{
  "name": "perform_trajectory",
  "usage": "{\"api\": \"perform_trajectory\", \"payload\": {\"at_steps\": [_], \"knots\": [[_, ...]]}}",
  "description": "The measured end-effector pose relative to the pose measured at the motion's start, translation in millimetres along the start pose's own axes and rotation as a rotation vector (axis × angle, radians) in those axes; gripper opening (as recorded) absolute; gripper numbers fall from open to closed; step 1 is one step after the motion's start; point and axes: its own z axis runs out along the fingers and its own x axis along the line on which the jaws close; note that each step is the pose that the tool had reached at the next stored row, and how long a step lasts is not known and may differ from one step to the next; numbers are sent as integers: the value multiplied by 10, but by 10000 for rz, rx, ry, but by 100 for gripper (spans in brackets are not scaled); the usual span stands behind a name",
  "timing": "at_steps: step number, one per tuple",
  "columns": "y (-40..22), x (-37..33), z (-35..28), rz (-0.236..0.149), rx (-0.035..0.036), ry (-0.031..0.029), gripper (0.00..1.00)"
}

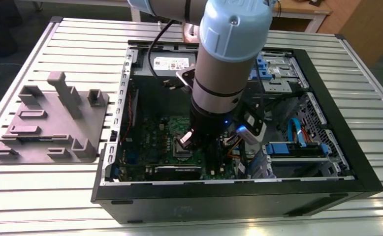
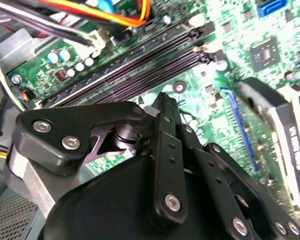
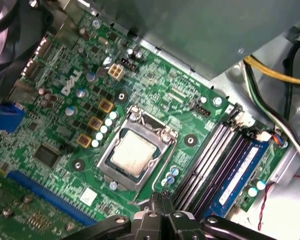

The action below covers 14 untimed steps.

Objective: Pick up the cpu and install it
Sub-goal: 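Install the first cpu locking lever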

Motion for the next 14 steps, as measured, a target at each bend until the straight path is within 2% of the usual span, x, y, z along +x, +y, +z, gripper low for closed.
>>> {"api": "perform_trajectory", "payload": {"at_steps": [6,14], "knots": [[37,29,0,247,25,10,10],[40,33,5,1414,37,10,10]]}}
